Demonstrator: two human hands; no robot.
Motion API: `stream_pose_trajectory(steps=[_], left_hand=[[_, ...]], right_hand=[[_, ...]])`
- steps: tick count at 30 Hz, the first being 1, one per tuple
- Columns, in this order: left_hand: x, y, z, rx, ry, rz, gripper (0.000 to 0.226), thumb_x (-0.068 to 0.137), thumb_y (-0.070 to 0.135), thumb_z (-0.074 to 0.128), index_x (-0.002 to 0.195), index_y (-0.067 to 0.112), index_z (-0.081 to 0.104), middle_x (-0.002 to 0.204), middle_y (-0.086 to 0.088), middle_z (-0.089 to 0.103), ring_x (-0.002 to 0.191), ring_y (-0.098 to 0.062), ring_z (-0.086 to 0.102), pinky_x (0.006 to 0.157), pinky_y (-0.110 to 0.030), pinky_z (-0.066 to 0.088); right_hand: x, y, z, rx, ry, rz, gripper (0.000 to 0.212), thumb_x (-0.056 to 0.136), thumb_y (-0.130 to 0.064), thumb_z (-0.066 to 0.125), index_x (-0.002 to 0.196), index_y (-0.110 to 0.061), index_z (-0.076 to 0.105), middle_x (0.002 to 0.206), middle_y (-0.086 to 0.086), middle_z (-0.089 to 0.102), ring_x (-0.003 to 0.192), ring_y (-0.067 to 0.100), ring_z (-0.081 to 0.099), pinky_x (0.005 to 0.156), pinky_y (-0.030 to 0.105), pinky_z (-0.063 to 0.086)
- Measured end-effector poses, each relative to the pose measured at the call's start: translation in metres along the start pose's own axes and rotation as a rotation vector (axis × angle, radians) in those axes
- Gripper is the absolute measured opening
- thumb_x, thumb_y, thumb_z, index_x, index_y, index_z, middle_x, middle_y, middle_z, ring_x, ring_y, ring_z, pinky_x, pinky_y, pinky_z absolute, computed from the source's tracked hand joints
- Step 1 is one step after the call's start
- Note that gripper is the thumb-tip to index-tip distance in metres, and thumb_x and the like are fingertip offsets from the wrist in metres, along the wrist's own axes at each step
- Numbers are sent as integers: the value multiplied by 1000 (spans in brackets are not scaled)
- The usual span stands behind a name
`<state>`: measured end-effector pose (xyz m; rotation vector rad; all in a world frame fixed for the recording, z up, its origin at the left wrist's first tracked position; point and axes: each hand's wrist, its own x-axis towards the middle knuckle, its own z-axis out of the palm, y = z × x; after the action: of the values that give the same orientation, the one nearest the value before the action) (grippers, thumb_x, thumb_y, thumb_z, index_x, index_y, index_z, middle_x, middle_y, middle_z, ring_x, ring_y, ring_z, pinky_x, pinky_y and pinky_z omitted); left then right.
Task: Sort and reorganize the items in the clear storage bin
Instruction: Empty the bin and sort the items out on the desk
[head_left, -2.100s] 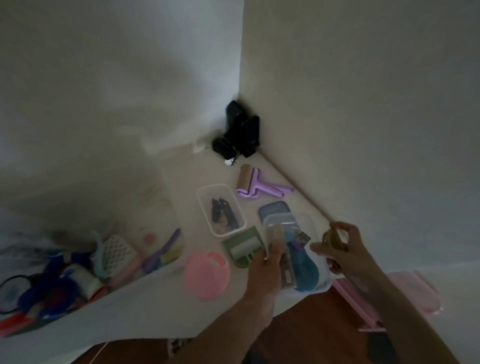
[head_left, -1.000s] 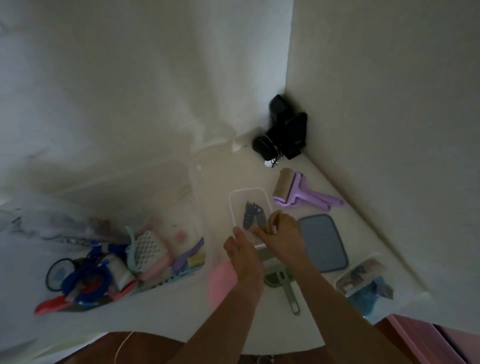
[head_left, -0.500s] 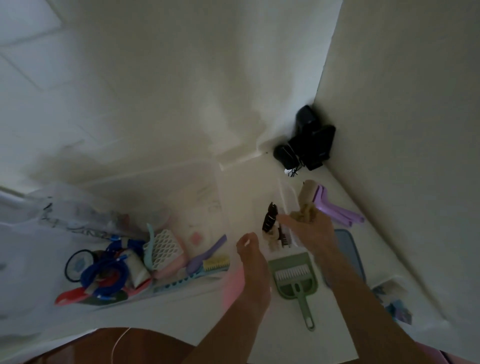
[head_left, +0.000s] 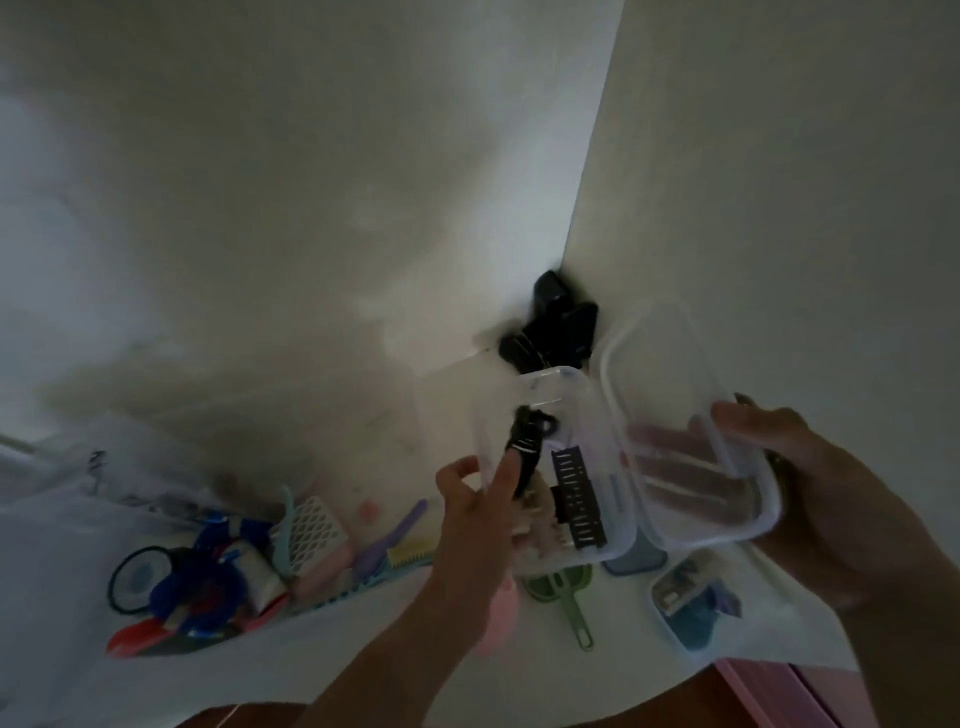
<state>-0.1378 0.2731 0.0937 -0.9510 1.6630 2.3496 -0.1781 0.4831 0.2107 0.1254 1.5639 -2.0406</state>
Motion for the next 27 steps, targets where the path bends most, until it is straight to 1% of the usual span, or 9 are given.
stream_pose_trajectory(steps=[3,5,7,10,13,16,21,24,27], left_hand=[[-9,18,-43,14,-16,-6,41,92,45,63,120,20,48,90,-5,76,82,-27,75,69,-43,62],[-14,24,-76,34,26,3,42,92,48,60,122,21,48,100,-9,74,85,-29,74,68,-40,61],[-20,30,-106,78,79,15,37,93,50,58,118,25,49,102,-7,72,82,-25,74,63,-34,59],[-28,38,-142,132,161,41,26,94,47,58,111,31,46,100,1,66,81,-17,70,53,-26,55],[-30,37,-168,130,181,66,43,87,46,67,119,30,43,105,1,68,90,-18,71,75,-40,62],[-28,36,-189,176,224,80,45,88,44,68,123,26,46,103,0,70,92,-20,71,83,-48,60],[-23,29,-216,130,254,29,24,94,34,65,115,27,57,100,0,70,92,-22,71,86,-49,59],[-24,28,-225,102,247,7,24,96,28,63,117,24,54,101,3,68,89,-14,70,83,-40,60],[-29,28,-229,93,214,-5,30,95,29,64,122,23,52,104,1,69,92,-17,71,83,-45,61]], right_hand=[[-1,8,19,-89,144,-22,64,60,-32,87,106,8,68,112,24,69,104,39,67,93,48,53],[4,18,37,-247,334,-84,43,62,-27,83,88,3,66,88,12,75,85,32,70,82,42,58],[13,33,54,-492,514,-139,31,65,-22,85,76,-6,61,66,1,69,68,25,63,67,34,51],[30,61,83,-914,625,-140,43,64,-25,90,83,-13,53,71,-1,65,68,24,62,66,33,47],[38,83,123,-1203,538,-198,49,69,-23,86,93,-13,45,68,-6,52,60,15,54,57,27,41],[40,90,169,-1020,405,-283,51,72,-18,85,100,-14,42,71,-8,54,60,-11,58,48,8,39],[57,104,225,-858,92,-176,51,81,-17,75,110,-24,34,87,-5,57,66,6,60,54,16,45],[73,110,240,-978,-92,-186,45,78,-20,74,108,-30,43,99,-10,57,82,6,59,64,22,46],[87,111,260,-1172,-223,-283,46,72,-31,69,108,-30,40,98,-15,57,84,5,60,70,26,53]])
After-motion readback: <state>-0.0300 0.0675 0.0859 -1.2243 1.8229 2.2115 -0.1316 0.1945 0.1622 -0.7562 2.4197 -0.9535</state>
